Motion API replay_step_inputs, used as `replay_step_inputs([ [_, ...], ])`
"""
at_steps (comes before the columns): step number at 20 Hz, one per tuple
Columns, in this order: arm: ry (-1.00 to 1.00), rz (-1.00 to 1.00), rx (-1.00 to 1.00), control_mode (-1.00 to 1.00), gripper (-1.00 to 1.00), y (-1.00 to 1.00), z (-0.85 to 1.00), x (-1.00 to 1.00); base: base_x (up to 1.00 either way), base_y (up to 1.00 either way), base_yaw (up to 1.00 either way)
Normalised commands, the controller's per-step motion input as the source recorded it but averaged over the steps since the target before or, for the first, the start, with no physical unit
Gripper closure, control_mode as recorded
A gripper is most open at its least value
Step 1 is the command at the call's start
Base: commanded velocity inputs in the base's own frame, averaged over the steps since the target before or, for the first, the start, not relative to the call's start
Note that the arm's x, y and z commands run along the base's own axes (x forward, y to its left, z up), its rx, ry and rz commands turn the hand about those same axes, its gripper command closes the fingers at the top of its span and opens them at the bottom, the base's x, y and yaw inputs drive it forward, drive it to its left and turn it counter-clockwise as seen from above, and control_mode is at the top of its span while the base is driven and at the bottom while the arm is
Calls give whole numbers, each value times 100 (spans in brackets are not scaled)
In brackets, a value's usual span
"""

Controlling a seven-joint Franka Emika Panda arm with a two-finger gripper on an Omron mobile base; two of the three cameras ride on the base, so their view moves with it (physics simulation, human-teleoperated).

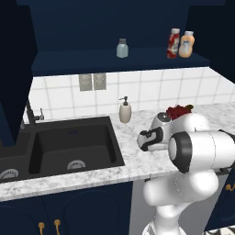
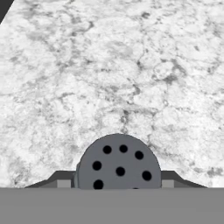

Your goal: Put the shaker and condiment bottle from the counter next to their counterparts in the cabinet.

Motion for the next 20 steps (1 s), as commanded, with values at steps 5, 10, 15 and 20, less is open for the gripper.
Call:
replay_step_inputs([
  [5, -6, 0, 11, -100, 100, 0, 51, 0, 0, 0, 0],
  [10, -5, 0, 3, -100, 100, 0, 66, 0, 0, 0, 0],
  [15, 0, 0, -3, -100, 100, 5, 71, 0, 0, 0, 0],
  [20, 0, 0, -2, -100, 100, 2, 82, -5, 0, 0, 0],
])
